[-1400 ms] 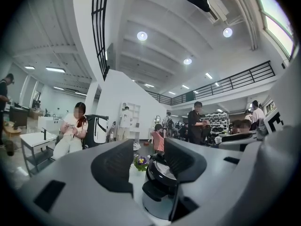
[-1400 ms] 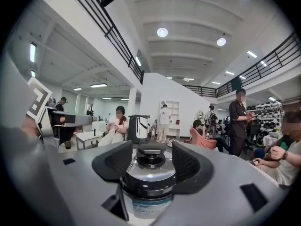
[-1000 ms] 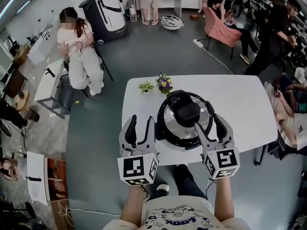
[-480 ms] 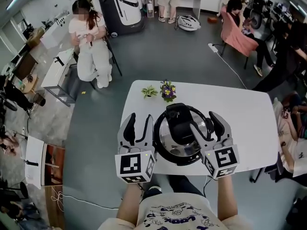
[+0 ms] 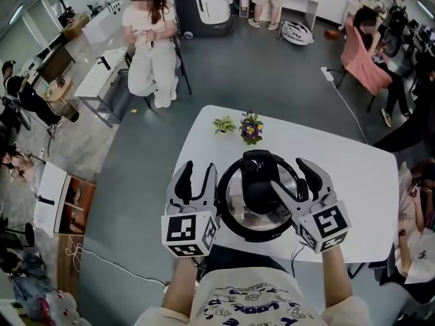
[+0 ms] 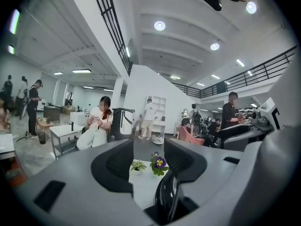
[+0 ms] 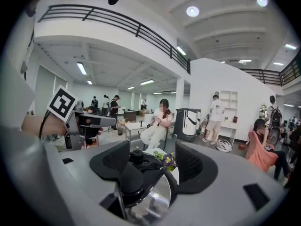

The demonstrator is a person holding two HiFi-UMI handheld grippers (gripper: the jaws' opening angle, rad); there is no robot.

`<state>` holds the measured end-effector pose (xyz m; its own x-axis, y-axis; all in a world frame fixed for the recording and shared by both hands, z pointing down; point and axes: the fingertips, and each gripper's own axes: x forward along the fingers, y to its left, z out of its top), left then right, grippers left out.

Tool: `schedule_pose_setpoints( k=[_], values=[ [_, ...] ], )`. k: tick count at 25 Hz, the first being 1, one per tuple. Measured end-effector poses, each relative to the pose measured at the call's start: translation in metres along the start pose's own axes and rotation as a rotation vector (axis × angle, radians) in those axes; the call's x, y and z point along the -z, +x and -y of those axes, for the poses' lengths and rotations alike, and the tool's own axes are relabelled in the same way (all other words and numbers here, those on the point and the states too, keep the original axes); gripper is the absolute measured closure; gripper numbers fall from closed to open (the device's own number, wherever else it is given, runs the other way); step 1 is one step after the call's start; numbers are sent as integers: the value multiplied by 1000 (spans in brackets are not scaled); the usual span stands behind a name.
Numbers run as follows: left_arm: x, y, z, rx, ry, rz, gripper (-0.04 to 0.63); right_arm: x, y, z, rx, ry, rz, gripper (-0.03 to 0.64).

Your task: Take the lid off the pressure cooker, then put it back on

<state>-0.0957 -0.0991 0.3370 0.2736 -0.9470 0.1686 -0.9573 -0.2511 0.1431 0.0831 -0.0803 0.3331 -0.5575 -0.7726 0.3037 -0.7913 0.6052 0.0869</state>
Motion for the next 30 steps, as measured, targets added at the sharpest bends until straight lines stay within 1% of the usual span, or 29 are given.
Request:
schedule_pose_setpoints(
  k=[7,11,13,17,21,24,30],
  values=[
    [21,-7,-13,-40,-65,-60,400,-6,7,-15,-150,-46,-40,295],
    [37,-8,-21,-46,-116,-99,400,-4,13,-28,-219,-101,-76,291],
    [47,-9,-24,-38,-142,-123,400,-2,15,-34,-253,-133,-91,287],
    [64,-13,-27,-10,-187,-180,399,0,19,-43,-309,-162,-119,287],
    [82,-18,-31,16,-248,-234,400,7,23,-52,-362,-180,-187,287],
    [94,-20,-35,31,-306,-263,400,15,24,-59,-389,-236,-245,287],
    [120,-21,-33,65,-416,-311,400,28,27,-67,-421,-302,-327,278]
  ],
)
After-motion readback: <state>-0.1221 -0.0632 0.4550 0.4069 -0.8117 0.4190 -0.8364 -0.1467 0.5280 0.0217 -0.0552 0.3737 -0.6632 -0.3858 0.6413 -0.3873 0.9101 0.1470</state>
